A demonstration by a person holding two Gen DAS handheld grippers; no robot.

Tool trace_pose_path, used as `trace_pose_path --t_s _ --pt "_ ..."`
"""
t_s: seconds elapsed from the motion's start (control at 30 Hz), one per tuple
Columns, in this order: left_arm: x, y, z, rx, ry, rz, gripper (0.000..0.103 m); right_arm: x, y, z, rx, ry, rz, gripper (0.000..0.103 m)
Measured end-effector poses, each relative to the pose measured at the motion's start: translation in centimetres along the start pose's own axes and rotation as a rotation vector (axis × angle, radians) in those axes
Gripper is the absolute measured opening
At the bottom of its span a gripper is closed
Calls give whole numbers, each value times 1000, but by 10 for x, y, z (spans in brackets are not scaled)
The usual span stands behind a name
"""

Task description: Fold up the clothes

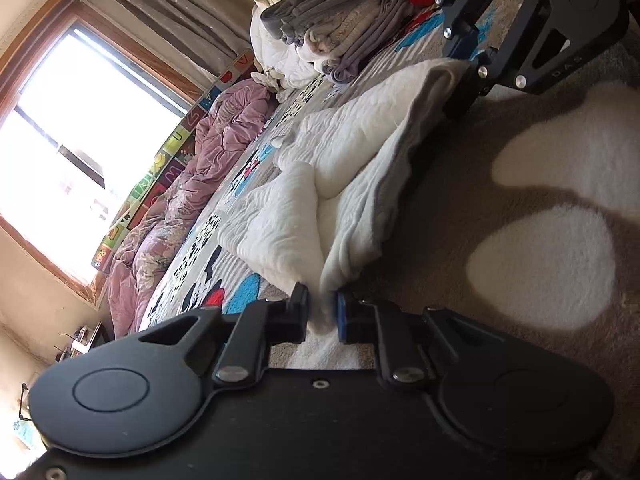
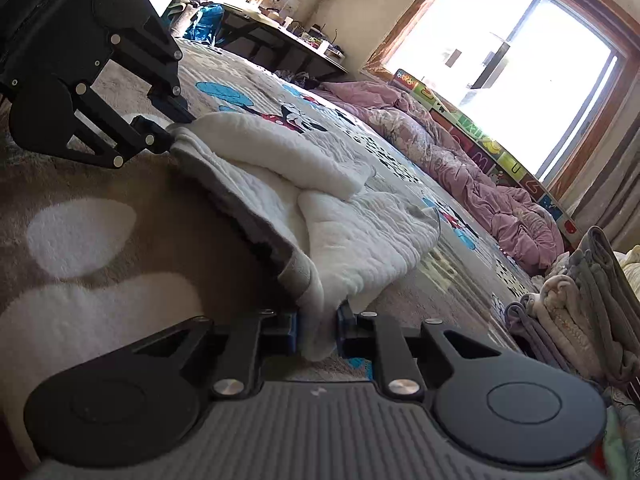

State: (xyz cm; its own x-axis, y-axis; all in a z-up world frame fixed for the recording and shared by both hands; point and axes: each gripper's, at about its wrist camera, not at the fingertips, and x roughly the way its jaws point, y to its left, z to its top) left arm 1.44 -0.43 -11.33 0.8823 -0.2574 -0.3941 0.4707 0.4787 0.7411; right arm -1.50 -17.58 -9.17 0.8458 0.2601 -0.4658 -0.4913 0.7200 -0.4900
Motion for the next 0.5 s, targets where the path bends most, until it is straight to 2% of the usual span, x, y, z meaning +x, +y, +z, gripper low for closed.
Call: trace_pose_path --t_s 0.07,0.13,0.2,0.27,0.33,0.37,0.43,0.5 --pt "-16 6 2 14 4 -37 11 -13 0 4 18 0 20 18" --pt "-39 10 2 32 4 -103 11 -28 1 7 28 1 37 18" --pt "-55 12 -1 3 23 -187 13 -47 7 8 23 5 51 19" --pt "-60 4 -7 39 58 -203 18 -61 11 9 25 13 68 22" --pt "-60 3 -14 31 107 -252 19 -66 18 4 11 31 83 23" --pt "-63 8 -16 -2 120 -292 20 -66 23 1 -2 46 93 25" --pt "-77 29 -18 -147 62 -289 21 -66 27 -3 -7 90 121 28" --pt "-91 50 -20 -292 3 -285 27 -77 23 -4 36 82 139 29"
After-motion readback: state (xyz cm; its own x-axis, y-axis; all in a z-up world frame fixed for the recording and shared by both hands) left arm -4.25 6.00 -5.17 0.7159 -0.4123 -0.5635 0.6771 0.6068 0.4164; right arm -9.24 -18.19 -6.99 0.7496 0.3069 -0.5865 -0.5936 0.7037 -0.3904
